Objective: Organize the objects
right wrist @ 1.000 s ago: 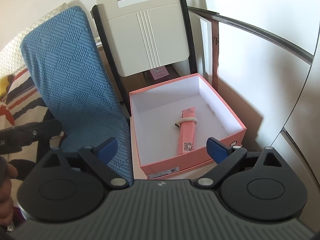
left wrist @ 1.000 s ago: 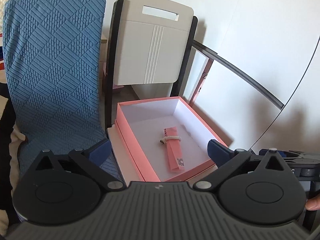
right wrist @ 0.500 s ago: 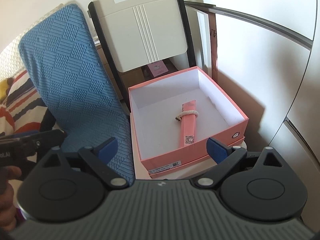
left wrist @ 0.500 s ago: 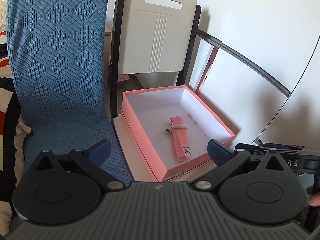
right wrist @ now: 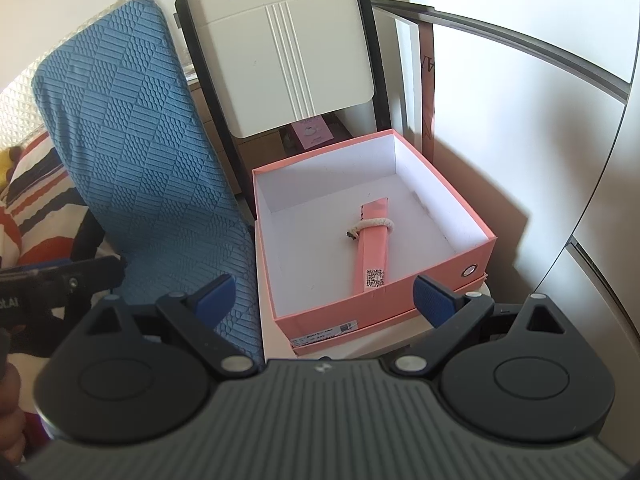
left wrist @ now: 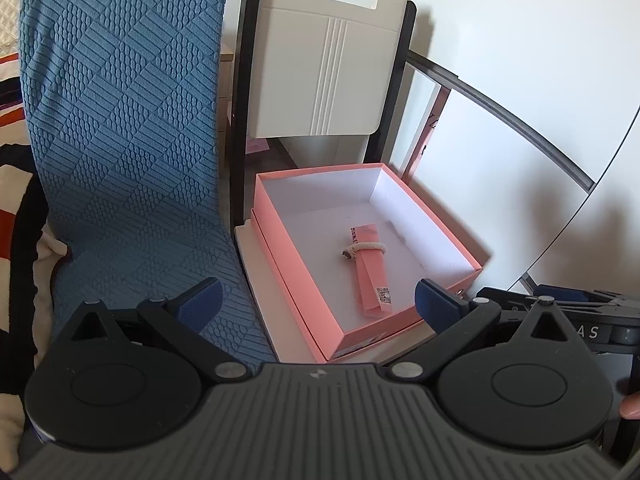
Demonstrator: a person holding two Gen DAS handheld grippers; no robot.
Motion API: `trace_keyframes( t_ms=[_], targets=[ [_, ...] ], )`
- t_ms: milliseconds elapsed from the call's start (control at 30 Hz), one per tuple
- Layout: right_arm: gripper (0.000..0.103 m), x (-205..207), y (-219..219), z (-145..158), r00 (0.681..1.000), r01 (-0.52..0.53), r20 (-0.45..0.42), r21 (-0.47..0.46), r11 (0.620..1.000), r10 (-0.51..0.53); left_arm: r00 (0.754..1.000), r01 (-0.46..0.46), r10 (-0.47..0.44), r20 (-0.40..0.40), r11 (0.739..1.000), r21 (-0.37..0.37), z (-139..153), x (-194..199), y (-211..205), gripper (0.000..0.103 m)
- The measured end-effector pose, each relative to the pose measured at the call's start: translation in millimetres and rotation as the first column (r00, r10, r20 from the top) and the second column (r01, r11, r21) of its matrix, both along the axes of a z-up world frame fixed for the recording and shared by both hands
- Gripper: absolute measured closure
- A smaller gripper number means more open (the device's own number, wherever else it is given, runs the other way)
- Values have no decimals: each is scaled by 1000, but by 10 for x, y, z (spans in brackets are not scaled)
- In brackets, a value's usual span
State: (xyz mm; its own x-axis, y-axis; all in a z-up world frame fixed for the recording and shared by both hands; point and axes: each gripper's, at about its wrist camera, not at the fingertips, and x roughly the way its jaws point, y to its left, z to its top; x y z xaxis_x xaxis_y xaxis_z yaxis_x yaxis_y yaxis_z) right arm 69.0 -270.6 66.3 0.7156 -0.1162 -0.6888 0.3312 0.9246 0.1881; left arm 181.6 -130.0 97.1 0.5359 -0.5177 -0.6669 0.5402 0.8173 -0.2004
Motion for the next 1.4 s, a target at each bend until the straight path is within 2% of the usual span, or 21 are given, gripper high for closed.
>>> trace_keyframes(
  t_ms=[1400],
  targets=[
    [6,7,42,-8,1000,-6,-27,-4,1000,6,1000,-3,3,6,1000,26,52,-32,33,0]
  ],
)
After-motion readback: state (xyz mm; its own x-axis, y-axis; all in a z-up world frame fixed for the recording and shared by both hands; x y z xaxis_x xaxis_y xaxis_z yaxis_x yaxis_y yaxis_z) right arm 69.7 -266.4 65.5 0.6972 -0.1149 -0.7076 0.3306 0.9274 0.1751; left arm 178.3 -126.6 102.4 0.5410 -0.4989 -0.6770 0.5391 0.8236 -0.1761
